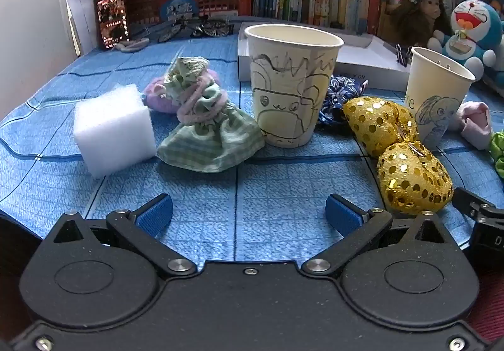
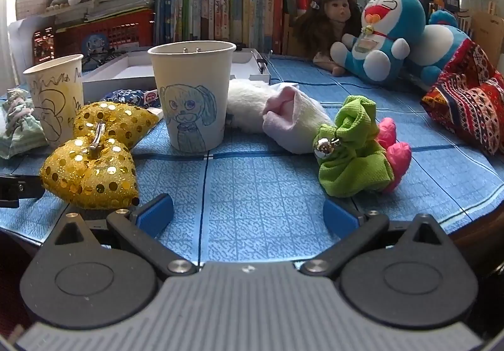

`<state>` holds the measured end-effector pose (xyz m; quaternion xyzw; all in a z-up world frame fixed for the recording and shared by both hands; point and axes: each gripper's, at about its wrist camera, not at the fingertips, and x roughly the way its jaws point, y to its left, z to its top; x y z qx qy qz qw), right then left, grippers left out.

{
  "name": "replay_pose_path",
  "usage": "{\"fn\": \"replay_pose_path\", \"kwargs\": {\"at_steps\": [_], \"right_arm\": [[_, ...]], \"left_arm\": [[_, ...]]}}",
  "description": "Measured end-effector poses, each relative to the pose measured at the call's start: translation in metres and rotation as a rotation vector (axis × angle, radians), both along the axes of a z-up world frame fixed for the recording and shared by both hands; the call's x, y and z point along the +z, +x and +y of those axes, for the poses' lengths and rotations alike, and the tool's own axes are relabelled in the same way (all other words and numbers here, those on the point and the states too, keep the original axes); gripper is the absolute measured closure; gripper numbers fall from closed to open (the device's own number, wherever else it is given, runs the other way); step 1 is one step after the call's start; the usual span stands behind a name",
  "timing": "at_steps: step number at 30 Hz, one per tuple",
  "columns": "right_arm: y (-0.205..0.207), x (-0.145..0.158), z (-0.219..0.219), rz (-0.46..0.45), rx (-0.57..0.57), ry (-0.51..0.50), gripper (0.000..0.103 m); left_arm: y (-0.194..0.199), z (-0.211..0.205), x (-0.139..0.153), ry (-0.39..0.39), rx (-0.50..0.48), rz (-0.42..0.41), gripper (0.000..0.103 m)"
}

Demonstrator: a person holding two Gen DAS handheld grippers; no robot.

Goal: Organize soft objects
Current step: 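Reach the left gripper to the white foam cube and grasp it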

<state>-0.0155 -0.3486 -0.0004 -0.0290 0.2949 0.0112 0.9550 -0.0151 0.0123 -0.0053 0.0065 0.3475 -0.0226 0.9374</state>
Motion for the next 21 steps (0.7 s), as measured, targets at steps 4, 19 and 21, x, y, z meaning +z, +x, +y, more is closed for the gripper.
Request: {"fn": "replay_pose_path", "kwargs": {"at_steps": [4,19,21], "right_arm": [[0.004,0.003,0.001,-0.023,0.020,0.007,0.000],[-0.025,0.024,0.022,-0.150,0.215,0.137,0.000],[-0.025,0.025,0.030,-0.165,0.236,0.099,0.000]], "left_arm": [[-0.003,0.005,-0.001,0.003,-0.003,-0.009,0.000],[-0.017,0.046,0.036,-0.098,0.041,-0.143,0.000],[-0.017,0.050,0.041,-0.079,0.062,-0.180,0.000]]}}
